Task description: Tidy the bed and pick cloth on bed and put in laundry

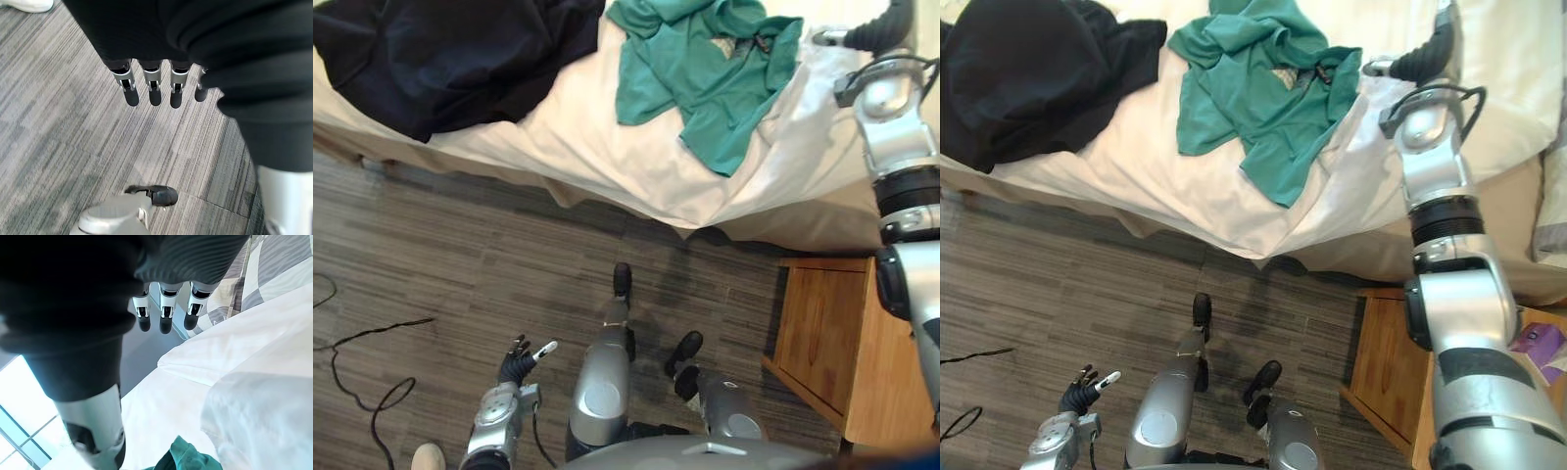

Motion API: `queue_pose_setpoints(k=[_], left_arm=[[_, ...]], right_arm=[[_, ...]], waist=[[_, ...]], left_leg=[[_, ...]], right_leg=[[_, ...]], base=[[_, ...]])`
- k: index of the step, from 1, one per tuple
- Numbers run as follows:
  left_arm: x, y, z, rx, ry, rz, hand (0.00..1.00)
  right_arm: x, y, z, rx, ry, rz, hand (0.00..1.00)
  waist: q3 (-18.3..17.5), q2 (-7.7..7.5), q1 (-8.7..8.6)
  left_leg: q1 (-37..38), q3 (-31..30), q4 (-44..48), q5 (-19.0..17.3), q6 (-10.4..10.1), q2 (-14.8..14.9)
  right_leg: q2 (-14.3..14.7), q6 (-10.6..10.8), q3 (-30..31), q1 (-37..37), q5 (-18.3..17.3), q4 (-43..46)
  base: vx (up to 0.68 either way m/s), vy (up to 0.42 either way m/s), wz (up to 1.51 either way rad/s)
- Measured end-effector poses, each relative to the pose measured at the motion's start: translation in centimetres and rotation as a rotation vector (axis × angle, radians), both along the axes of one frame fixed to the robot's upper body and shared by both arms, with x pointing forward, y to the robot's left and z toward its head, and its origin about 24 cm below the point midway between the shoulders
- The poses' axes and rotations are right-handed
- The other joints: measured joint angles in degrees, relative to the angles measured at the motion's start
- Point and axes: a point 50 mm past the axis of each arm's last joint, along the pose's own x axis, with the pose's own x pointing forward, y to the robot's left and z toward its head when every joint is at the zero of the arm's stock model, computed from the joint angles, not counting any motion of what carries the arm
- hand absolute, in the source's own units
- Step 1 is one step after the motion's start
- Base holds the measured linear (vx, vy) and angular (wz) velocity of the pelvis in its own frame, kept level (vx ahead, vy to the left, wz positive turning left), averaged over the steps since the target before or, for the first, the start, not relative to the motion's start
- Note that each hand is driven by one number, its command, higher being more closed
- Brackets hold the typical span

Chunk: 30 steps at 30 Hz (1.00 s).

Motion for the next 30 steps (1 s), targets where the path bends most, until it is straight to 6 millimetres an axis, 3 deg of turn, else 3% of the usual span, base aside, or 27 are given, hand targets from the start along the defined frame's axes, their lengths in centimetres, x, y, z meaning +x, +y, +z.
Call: queue_pose_setpoints(k=[9,12,13,25,30], left_arm=[[1.7,-0.9,0.5,-0.028,-0.045,-0.035,0.00],[2.3,-2.0,0.5,-0.046,-0.053,-0.077,0.00],[2.5,-2.3,0.5,-0.058,-0.059,-0.082,0.00],[2.9,-3.4,0.6,-0.088,-0.073,-0.129,0.00],[3.2,-3.5,1.0,-0.087,-0.101,-0.135,0.00]], right_arm=[[0.1,-1.7,-0.5,-0.017,0.141,-0.115,0.00],[-0.4,-2.6,0.5,-0.038,0.158,-0.122,0.00],[-0.5,-3.0,0.7,-0.041,0.171,-0.126,1.00],[-1.4,-5.2,0.8,-0.070,0.234,-0.110,1.00],[-1.9,-5.9,-1.5,0.007,0.222,-0.024,1.00]], waist=[[2.5,2.02,0.06],[3.2,3.53,0.37],[3.4,4.01,0.75],[3.6,4.84,0.34],[3.6,4.78,-0.24]], left_leg=[[-2.5,0.0,0.0,0.6,0.2,-0.4],[-3.9,0.0,0.0,0.9,0.1,-0.5],[-4.1,0.0,0.0,0.9,0.1,-0.5],[-4.6,-1.0,0.1,1.4,0.1,-1.4],[-1.0,-0.7,0.1,1.1,-0.2,-1.5]], right_leg=[[-1.7,-0.3,0.6,-5.1,-2.1,5.1],[-2.2,-0.5,0.9,-7.3,-3.0,7.3],[-2.4,-0.7,0.9,-7.9,-3.3,8.1],[-4.4,-0.8,0.9,-10.2,-6.3,13.4],[-4.3,-0.8,1.0,-6.3,-6.3,12.2]], base=[[0.03,-0.003,-0.02],[0.01,-0.006,-0.01],[0.00,0.000,0.00],[0.03,-0.039,0.06],[0.04,-0.044,0.00]])
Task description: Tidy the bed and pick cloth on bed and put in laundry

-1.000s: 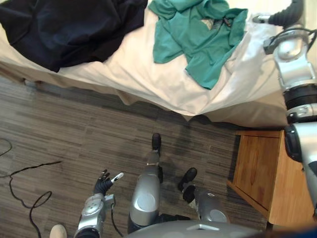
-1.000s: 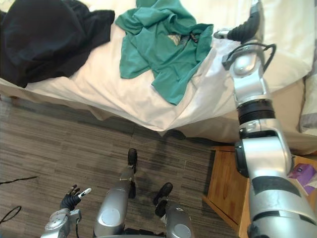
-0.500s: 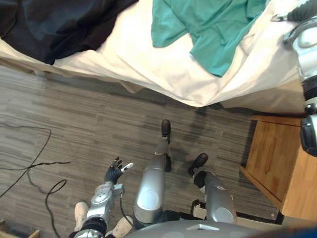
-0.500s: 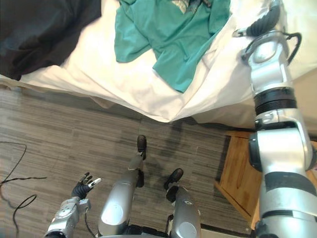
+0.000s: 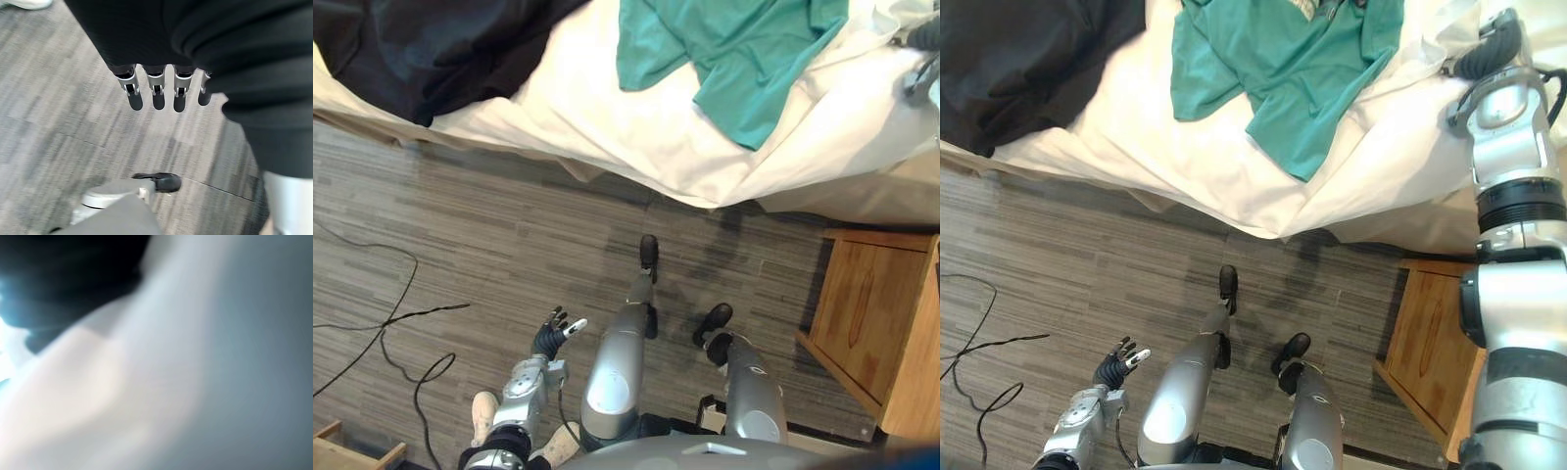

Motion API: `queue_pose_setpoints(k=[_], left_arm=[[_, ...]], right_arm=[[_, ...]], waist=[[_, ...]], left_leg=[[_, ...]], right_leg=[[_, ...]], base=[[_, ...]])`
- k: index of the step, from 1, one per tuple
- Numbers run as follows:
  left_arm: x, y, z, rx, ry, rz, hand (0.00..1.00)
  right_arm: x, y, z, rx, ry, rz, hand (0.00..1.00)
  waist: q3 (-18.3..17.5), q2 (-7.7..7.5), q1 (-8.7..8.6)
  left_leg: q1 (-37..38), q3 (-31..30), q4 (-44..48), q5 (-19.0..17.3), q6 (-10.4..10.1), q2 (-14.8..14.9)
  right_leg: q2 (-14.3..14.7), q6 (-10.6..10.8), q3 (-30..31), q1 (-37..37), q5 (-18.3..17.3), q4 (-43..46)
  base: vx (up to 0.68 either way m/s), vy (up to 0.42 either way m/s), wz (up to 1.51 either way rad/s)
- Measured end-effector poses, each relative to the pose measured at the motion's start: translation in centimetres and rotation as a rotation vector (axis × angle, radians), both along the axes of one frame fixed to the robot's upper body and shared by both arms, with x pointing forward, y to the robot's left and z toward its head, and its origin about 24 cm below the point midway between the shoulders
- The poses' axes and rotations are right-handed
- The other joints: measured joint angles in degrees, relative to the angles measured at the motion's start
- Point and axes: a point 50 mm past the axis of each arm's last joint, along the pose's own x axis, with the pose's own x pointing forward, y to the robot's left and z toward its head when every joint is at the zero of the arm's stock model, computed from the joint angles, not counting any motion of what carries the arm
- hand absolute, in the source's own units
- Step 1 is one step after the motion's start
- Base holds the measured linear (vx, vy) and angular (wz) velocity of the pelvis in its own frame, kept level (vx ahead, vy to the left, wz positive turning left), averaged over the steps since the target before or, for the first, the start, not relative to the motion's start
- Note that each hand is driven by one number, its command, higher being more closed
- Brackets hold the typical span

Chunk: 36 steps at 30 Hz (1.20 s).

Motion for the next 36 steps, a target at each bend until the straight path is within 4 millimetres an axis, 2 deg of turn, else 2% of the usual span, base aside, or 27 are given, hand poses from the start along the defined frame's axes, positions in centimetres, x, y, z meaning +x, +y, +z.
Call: queue_pose_setpoints(k=[3,5,6,7,8,9,10,13,16,18,21,23,26,29,31,35,36], left_arm=[[-1.6,0.3,-0.3,0.003,0.014,0.023,0.00],[-2.6,0.6,-0.7,0.024,0.051,0.027,0.00],[-3.2,0.6,-1.0,0.037,0.078,0.020,0.00],[-3.4,0.5,-1.2,0.045,0.092,0.014,0.00],[-3.8,0.4,-1.4,0.054,0.115,0.005,0.00],[-4.2,0.4,-1.6,0.070,0.129,-0.004,0.00],[-4.4,0.4,-1.7,0.085,0.141,-0.005,0.00],[-4.7,0.5,-1.9,0.099,0.156,-0.009,0.00],[-5.4,0.4,-2.4,0.093,0.189,-0.006,0.00],[-5.8,0.4,-2.6,0.090,0.204,-0.004,0.00],[-7.3,0.5,-3.1,0.089,0.256,-0.002,0.00],[-9.1,0.4,-3.8,0.082,0.320,0.007,0.00],[-11.4,0.2,-4.6,0.074,0.391,0.014,0.00],[-12.1,-0.2,-4.9,0.061,0.416,0.022,0.00],[-12.8,-0.6,-5.1,0.045,0.443,0.032,0.00],[-13.3,-0.9,-5.5,0.017,0.514,0.040,0.00],[-13.4,-0.9,-5.5,0.012,0.522,0.042,0.00]], right_arm=[[-1.7,0.5,-3.6,0.118,-0.099,0.126,1.00],[-3.2,1.2,-6.6,0.226,-0.164,0.180,1.00],[-4.0,1.4,-9.3,0.308,-0.162,0.175,1.00],[-4.4,1.4,-10.9,0.345,-0.149,0.159,1.00],[-5.3,1.5,-14.4,0.419,-0.107,0.118,1.00],[-6.0,1.9,-16.8,0.471,-0.075,0.095,1.00],[-6.8,2.4,-18.9,0.513,-0.054,0.078,0.00],[-8.1,3.7,-20.8,0.562,-0.062,0.084,0.00],[-8.7,4.3,-22.5,0.619,-0.032,0.082,0.00],[-9.4,4.1,-23.5,0.649,-0.005,0.071,0.00],[-10.9,3.0,-25.2,0.725,0.014,0.017,0.00],[-12.3,2.2,-26.6,0.799,0.008,-0.056,0.00],[-13.7,1.0,-27.4,0.812,-0.005,-0.160,0.00],[-15.6,-0.8,-28.0,0.813,-0.037,-0.301,0.00],[-16.5,-1.8,-27.8,0.808,-0.083,-0.398,0.00],[-17.9,-3.1,-27.6,0.813,-0.154,-0.561,0.00],[-18.2,-3.3,-27.5,0.816,-0.165,-0.580,0.00]], waist=[[-0.2,-1.12,-1.72],[-0.2,-2.38,-4.00],[-0.6,-3.44,-4.87],[-0.9,-4.05,-5.32],[-1.7,-5.21,-6.07],[-2.6,-6.21,-6.34],[-3.4,-7.12,-6.78],[-6.2,-7.90,-7.84],[-8.8,-7.99,-7.70],[-9.2,-7.83,-7.76],[-10.2,-7.71,-8.24],[-12.2,-7.59,-8.71],[-14.0,-6.92,-9.40],[-14.7,-5.66,-10.01],[-15.5,-4.43,-11.14],[-16.4,-3.37,-12.41],[-16.6,-3.52,-12.41]], left_leg=[[4.0,1.3,0.0,-1.1,-0.1,-0.1],[6.0,2.2,0.0,-1.4,-0.1,0.0],[7.2,3.0,0.0,-1.7,-0.2,0.1],[7.8,3.2,0.0,-1.9,-0.3,0.1],[9.3,4.3,0.0,-2.5,-0.5,0.2],[10.1,5.0,0.0,-3.0,-0.6,0.3],[11.1,6.0,0.0,-3.4,-0.8,0.6],[12.9,6.6,-0.1,-4.3,-0.9,0.7],[14.7,6.7,-0.1,-4.7,-1.2,0.3],[16.0,6.8,-0.1,-5.1,-1.2,0.0],[17.6,7.8,-0.1,-5.3,-1.3,-0.2],[18.6,8.4,-0.1,-5.5,-1.5,-0.2],[19.9,9.4,-0.5,-5.8,-2.0,0.0],[20.9,9.8,-0.5,-6.2,-2.0,0.3],[21.6,10.8,-0.5,-6.8,-2.2,0.6],[21.9,11.7,-0.5,-6.8,-2.2,0.8],[21.8,12.0,-0.5,-6.8,-2.1,0.8]], right_leg=[[0.1,0.3,0.7,4.0,0.2,-1.7],[0.2,0.9,1.4,5.9,0.5,-2.0],[0.2,1.0,2.1,6.8,0.6,-2.2],[0.3,1.1,2.4,7.3,0.6,-2.4],[0.4,1.1,3.1,8.6,0.7,-2.9],[0.5,1.1,3.8,9.0,0.7,-3.3],[0.9,1.4,4.5,9.8,0.9,-4.2],[1.1,1.6,5.0,12.0,1.0,-5.6],[1.0,2.1,5.1,14.5,1.3,-7.3],[0.9,2.6,5.1,16.3,1.6,-8.5],[0.8,3.6,5.6,18.0,2.3,-9.5],[0.8,3.9,6.0,19.1,2.7,-10.3],[1.0,3.9,7.3,20.2,2.8,-11.0],[1.4,3.5,7.9,21.2,3.6,-12.0],[1.8,3.3,8.7,21.5,4.5,-13.2],[2.1,3.6,9.7,21.6,4.4,-14.6],[2.1,3.6,9.9,21.5,4.4,-14.7]], base=[[0.01,-0.038,-0.15],[0.03,-0.043,-0.25],[0.02,-0.036,-0.26],[0.02,-0.035,-0.32],[0.02,-0.030,-0.35],[0.03,-0.046,-0.44],[0.02,-0.033,-0.38],[0.05,-0.033,-0.10],[0.11,-0.029,0.00],[0.10,-0.012,-0.01],[0.05,0.002,-0.09],[0.05,-0.007,-0.11],[-0.01,-0.002,-0.20],[-0.05,0.017,-0.15],[-0.10,0.055,-0.25],[-0.08,0.049,-0.12],[-0.03,0.043,-0.09]])
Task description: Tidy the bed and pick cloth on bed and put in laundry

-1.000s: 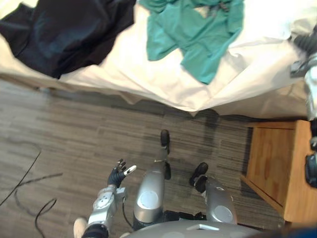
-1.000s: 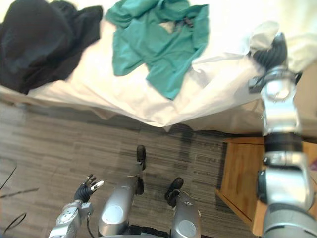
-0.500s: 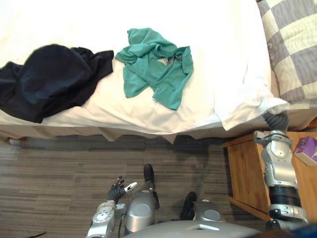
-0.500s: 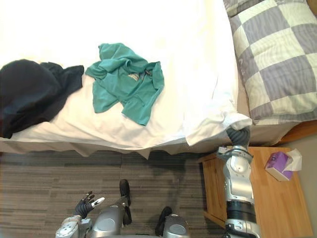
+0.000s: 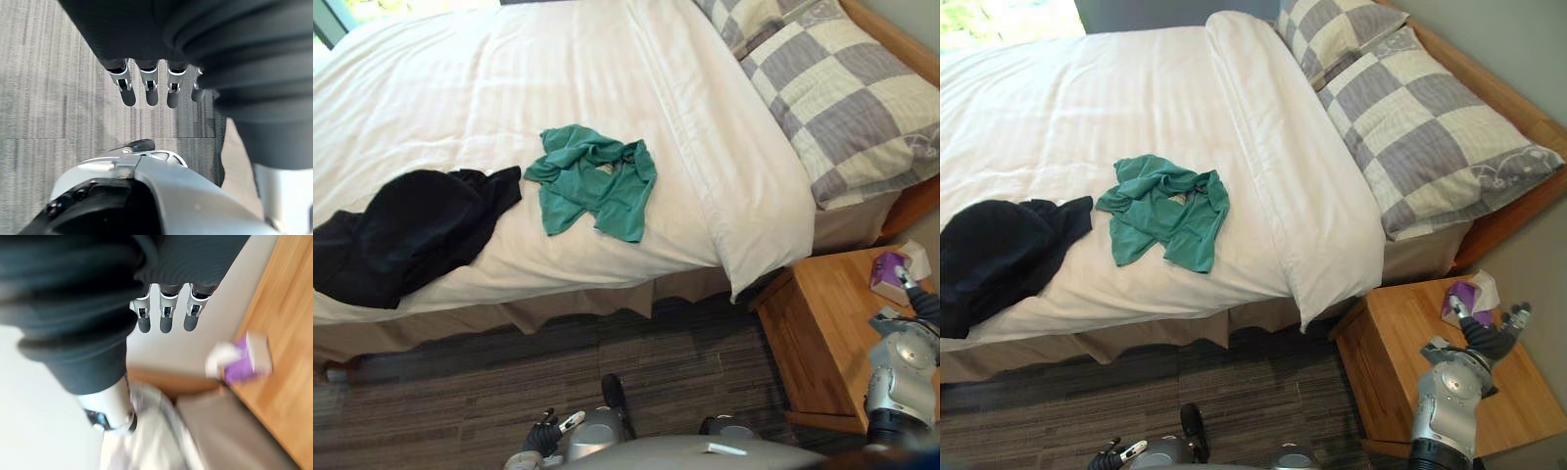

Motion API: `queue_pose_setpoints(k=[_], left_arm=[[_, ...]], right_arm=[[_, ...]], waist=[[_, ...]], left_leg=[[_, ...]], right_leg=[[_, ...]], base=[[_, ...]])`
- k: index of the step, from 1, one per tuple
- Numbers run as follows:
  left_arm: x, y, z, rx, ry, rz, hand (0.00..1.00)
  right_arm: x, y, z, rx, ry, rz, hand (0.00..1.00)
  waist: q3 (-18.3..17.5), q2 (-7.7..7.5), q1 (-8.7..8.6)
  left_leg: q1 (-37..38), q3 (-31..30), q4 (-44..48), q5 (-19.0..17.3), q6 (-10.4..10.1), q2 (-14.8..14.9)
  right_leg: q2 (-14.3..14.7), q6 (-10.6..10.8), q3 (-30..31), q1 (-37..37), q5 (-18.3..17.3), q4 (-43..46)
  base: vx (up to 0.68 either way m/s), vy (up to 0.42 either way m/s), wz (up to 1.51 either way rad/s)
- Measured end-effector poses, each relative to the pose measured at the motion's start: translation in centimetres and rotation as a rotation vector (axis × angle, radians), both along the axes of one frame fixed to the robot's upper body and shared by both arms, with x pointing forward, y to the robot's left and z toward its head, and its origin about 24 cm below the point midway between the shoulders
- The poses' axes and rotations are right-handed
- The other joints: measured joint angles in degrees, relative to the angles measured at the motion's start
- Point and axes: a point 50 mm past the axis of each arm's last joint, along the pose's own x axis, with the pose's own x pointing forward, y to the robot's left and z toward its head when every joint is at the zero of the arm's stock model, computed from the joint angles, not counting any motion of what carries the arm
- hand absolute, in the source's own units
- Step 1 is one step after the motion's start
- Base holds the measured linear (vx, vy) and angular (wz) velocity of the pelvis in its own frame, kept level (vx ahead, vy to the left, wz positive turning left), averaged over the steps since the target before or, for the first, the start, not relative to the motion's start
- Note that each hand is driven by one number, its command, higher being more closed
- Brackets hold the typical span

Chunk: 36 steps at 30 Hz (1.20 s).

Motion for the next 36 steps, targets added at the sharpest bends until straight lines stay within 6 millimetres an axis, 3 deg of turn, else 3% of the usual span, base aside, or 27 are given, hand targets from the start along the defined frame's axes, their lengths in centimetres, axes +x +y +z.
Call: queue_pose_setpoints(k=[3,4,9,12,14,15,18,21,23,26,31,36], left_arm=[[-0.3,-0.2,-0.2,-0.022,0.038,0.009,0.00],[-0.3,-0.2,-0.2,-0.026,0.046,0.011,0.00],[-0.1,0.0,-0.3,-0.027,0.080,0.000,0.00],[0.6,-0.2,-0.3,-0.039,0.091,-0.011,0.00],[1.4,-0.2,-0.2,-0.046,0.080,-0.005,0.00],[2.3,-0.4,-0.1,-0.058,0.059,0.004,0.00],[4.2,-0.9,0.3,-0.074,0.010,0.001,0.00],[5.9,-0.8,0.7,-0.081,-0.047,0.010,0.00],[7.6,-0.8,1.3,-0.083,-0.113,0.004,0.00],[9.3,-0.8,2.0,-0.094,-0.185,0.009,0.00],[12.3,-0.6,3.2,-0.099,-0.283,0.027,0.00],[15.3,-1.5,4.5,-0.131,-0.356,0.026,0.00]], right_arm=[[-0.7,-0.5,0.8,0.011,-0.061,-0.051,0.00],[-0.7,-0.6,1.3,0.024,-0.110,-0.041,1.00],[1.0,0.1,2.1,0.151,-0.313,0.201,1.00],[4.1,1.4,4.4,0.191,-0.464,0.424,1.00],[6.3,1.9,7.1,0.189,-0.591,0.537,1.00],[7.9,2.1,10.0,0.171,-0.711,0.650,1.00],[9.9,2.7,14.7,0.129,-0.897,0.845,1.00],[11.3,4.8,19.0,0.066,-1.032,1.058,1.00],[11.9,6.6,22.0,0.014,-1.110,1.211,1.00],[12.5,8.6,24.7,0.006,-1.188,1.335,1.00],[13.4,11.5,26.9,0.035,-1.227,1.478,1.00],[13.5,12.6,28.4,0.071,-1.320,1.499,1.00]], waist=[[-0.9,0.13,-0.12],[-1.2,0.46,-0.12],[-1.9,-0.09,0.01],[-1.8,0.31,-0.18],[-1.4,1.03,0.01],[-0.7,1.91,0.01],[1.9,3.51,0.21],[4.7,4.63,0.28],[7.6,4.99,1.33],[10.2,5.11,2.70],[11.8,5.42,5.04],[13.6,6.12,6.45]], left_leg=[[-0.1,0.2,0.0,-0.5,0.7,-0.4],[-0.1,0.2,0.0,-0.6,0.9,-0.6],[-0.2,0.0,0.0,-0.8,1.4,-1.7],[-0.7,0.1,0.1,-0.2,2.4,-1.9],[-2.0,-0.1,0.1,0.0,2.6,-1.8],[-3.7,-0.2,0.1,0.5,2.7,-1.6],[-5.9,-0.8,0.4,1.3,3.3,-1.5],[-8.6,-1.4,0.4,1.8,3.6,-1.3],[-10.8,-1.4,0.4,2.1,3.3,-1.0],[-13.8,-1.9,0.4,2.9,3.4,-0.8],[-19.8,-3.2,1.5,4.8,4.0,-0.9],[-26.7,-3.8,3.2,5.4,3.8,-0.8]], right_leg=[[0.0,0.2,0.3,0.0,0.0,-0.3],[-0.2,0.3,0.5,0.0,0.0,-0.6],[-1.0,0.6,0.8,0.1,1.5,-1.0],[-1.2,0.3,1.1,-0.4,2.1,-1.0],[-1.1,0.1,1.3,-1.6,2.4,-1.0],[-0.9,-0.1,1.3,-3.0,2.7,-0.8],[-0.8,-0.1,1.0,-5.5,2.8,0.6],[-0.8,-0.2,0.8,-8.7,2.6,2.5],[-0.8,-0.6,0.8,-11.9,2.2,4.7],[-1.1,-1.0,0.6,-15.8,1.4,7.4],[-2.1,-2.0,-0.1,-23.0,-0.7,12.9],[-3.4,-2.4,-0.2,-31.6,-2.8,19.0]], base=[[0.01,0.026,-0.01],[0.05,0.041,0.01],[0.07,0.041,0.02],[0.08,0.022,-0.03],[0.03,0.015,0.00],[0.01,0.019,0.09],[-0.01,0.020,0.09],[-0.05,0.021,0.08],[-0.05,0.013,0.04],[-0.03,-0.004,0.09],[0.02,-0.040,0.16],[-0.04,-0.052,0.12]])
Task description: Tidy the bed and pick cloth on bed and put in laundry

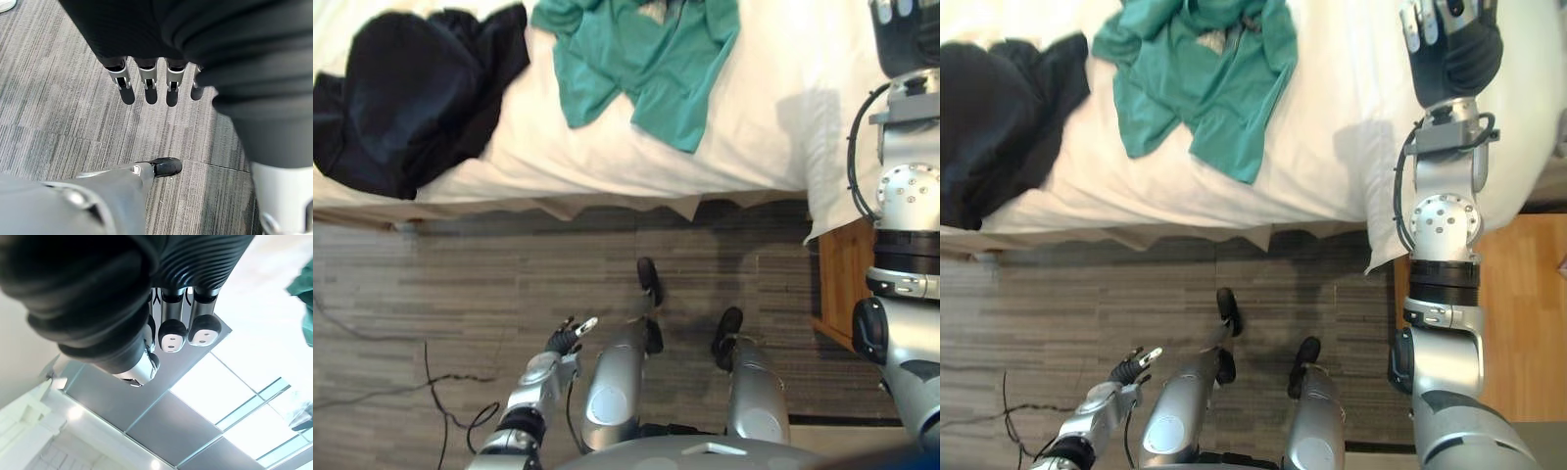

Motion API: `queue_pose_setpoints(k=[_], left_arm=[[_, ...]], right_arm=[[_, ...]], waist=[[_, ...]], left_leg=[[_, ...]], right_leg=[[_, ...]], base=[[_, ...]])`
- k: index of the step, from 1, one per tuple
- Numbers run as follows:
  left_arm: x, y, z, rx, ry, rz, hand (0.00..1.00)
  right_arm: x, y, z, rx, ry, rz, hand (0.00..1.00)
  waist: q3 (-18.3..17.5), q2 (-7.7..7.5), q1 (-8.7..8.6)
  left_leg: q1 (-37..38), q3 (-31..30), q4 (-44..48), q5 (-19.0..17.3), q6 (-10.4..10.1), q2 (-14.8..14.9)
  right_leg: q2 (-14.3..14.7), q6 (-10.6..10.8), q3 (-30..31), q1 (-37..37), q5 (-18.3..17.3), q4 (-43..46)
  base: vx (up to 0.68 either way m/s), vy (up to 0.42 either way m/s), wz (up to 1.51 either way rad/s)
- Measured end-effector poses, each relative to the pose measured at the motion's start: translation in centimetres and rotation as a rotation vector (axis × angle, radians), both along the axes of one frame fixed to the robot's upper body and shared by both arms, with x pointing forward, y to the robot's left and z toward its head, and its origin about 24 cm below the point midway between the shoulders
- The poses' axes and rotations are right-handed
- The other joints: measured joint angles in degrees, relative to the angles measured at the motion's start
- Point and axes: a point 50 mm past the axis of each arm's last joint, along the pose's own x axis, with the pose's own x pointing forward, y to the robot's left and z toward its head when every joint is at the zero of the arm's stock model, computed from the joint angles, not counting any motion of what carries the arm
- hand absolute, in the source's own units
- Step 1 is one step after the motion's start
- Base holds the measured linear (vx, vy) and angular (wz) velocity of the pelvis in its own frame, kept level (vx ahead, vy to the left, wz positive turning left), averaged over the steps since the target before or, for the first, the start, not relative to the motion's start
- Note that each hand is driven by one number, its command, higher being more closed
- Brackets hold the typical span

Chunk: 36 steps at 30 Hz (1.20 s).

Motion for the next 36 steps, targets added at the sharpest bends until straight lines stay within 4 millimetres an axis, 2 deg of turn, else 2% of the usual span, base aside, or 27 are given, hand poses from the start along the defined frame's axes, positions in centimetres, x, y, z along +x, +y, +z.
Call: queue_pose_setpoints(k=[2,6,11,16,18,21,25,28,33,36], left_arm=[[0.7,-0.5,0.4,-0.016,-0.022,0.001,0.00],[2.1,-2.6,0.9,-0.085,-0.063,0.007,0.00],[3.4,-3.8,1.9,-0.125,-0.104,-0.001,0.00],[4.2,-5.5,2.6,-0.178,-0.125,-0.006,0.00],[4.2,-5.4,2.6,-0.188,-0.119,0.026,0.00],[4.5,-5.5,2.8,-0.212,-0.113,0.060,0.00],[5.1,-5.4,3.2,-0.245,-0.111,0.100,0.00],[5.2,-5.2,3.2,-0.278,-0.111,0.151,0.00],[5.2,-4.5,3.0,-0.287,-0.100,0.189,0.00],[5.2,-4.2,2.9,-0.278,-0.094,0.192,0.00]], right_arm=[[-0.4,0.1,0.3,0.027,-0.042,0.005,1.00],[-2.4,0.8,1.8,0.034,-0.201,0.008,1.00],[-4.8,0.9,3.1,0.094,-0.372,0.069,1.00],[-7.2,0.7,2.5,0.172,-0.482,0.137,1.00],[-7.5,-0.2,2.4,0.236,-0.480,0.127,1.00],[-8.3,-2.7,1.9,0.340,-0.468,0.060,1.00],[-7.8,-5.6,0.7,0.466,-0.320,-0.054,1.00],[-5.7,-8.7,-1.4,0.601,-0.091,-0.178,1.00],[-4.8,-13.5,-5.5,0.901,0.139,-0.332,1.00],[-4.5,-14.3,-6.5,0.970,0.213,-0.365,1.00]], waist=[[1.0,0.29,0.06],[2.6,1.11,-0.13],[2.7,1.25,-0.50],[2.7,1.38,-1.06],[2.7,1.39,-1.60],[2.9,1.81,-1.96],[3.1,1.94,-2.47],[3.1,1.87,-2.52],[3.3,1.64,-3.09],[3.4,1.40,-3.35]], left_leg=[[-1.6,0.1,-0.1,0.4,-0.2,-0.2],[-4.5,1.0,-0.5,0.9,-0.8,-0.9],[-8.0,1.5,-1.2,2.2,-1.9,-0.7],[-10.4,2.8,-1.1,2.6,-1.8,-0.6],[-11.5,3.4,-1.1,2.5,-1.9,-0.6],[-13.0,4.4,-1.1,2.2,-2.2,-0.6],[-14.7,5.8,-1.0,2.7,-1.6,-0.3],[-15.1,6.5,-0.7,2.7,-1.6,0.4],[-15.3,7.5,1.0,2.6,-1.6,2.3],[-13.7,7.6,1.3,2.6,-1.6,3.2]], right_leg=[[-0.7,-0.1,0.2,-2.5,-0.7,2.1],[-2.1,-0.4,1.4,-8.3,-2.5,6.9],[-2.4,-1.1,1.8,-13.6,-3.3,9.6],[-2.9,-1.5,2.1,-17.5,-3.6,11.3],[-3.0,-1.5,2.6,-19.2,-3.6,11.8],[-3.0,-1.5,3.7,-21.5,-3.6,12.2],[-2.7,-1.5,4.6,-24.0,-3.6,12.5],[-1.9,-1.7,4.9,-24.4,-3.4,11.8],[-0.4,-1.9,4.8,-23.4,-2.9,10.5],[0.5,-2.2,4.6,-21.4,-2.5,9.4]], base=[[-0.03,-0.022,0.04],[-0.04,-0.030,-0.01],[-0.02,-0.045,0.00],[0.00,-0.046,-0.07],[-0.01,-0.034,-0.07],[-0.01,-0.027,-0.09],[0.01,-0.021,-0.08],[0.01,-0.025,-0.12],[0.02,-0.062,-0.14],[0.01,-0.083,-0.15]])
